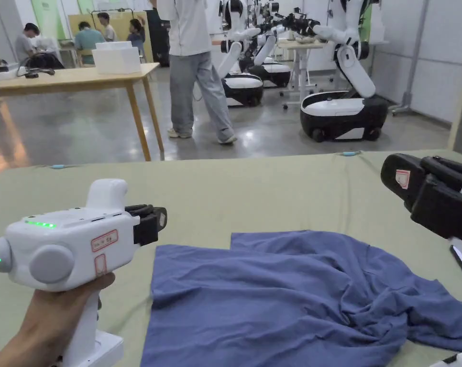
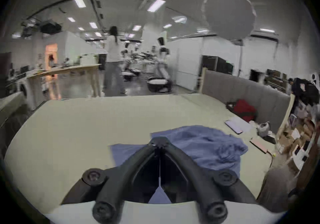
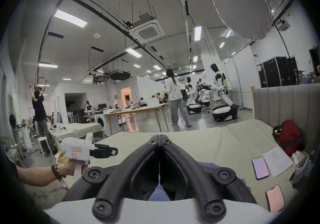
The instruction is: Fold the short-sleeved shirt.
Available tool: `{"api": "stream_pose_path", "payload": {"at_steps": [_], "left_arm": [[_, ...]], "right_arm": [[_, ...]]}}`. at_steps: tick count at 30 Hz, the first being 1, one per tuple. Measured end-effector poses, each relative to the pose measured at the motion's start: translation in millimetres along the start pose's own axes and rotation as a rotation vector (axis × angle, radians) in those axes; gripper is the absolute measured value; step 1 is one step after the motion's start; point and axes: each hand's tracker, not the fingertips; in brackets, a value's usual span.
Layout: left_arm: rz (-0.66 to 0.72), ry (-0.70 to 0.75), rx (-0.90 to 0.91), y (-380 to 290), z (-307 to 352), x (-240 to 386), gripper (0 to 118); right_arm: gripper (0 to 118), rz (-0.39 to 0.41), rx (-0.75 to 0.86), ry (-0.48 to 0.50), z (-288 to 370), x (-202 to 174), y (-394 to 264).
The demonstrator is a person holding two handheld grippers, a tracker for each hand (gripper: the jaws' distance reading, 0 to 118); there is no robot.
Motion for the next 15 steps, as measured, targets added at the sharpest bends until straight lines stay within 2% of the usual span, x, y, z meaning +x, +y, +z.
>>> {"api": "stream_pose_path", "payload": {"at_steps": [3,7,8,9,10,11,12,15], "left_arm": [[0.083,0.019,-0.019,-1.6,-1.4,-25.9,0],[0.063,0.059,-0.133,0.7,-54.4,-37.7,2],[0.064,0.046,-0.192,-1.6,-77.8,-43.1,21],[0.079,0.048,-0.256,-4.3,-105.2,-51.1,63],[0.077,0.076,-0.319,-8.7,-130.4,-57.2,118],[0.148,0.106,-0.373,-25.1,-148.9,-61.8,116],[0.054,0.103,-0.324,-21.1,-176.1,-62.1,116],[0.034,0.135,-0.435,-34.8,-232.1,-74.8,117]], "right_arm": [[0,0.006,-0.018,0.023,-10.5,-7.4,-2.0],[0,0.009,-0.046,0.038,-20.9,-9.8,-7.1],[0,0.008,-0.053,0.039,-23.0,-9.0,-8.7],[0,0.005,-0.058,0.035,-24.4,-7.5,-10.7],[0,0.002,-0.067,0.031,-25.8,-5.1,-12.5],[0,-0.002,-0.088,0.022,-27.2,-1.7,-14.8],[0,-0.01,-0.108,0.007,-28.5,2.0,-17.7],[0,-0.004,-0.154,-0.029,-30.8,15.8,-29.5]]}}
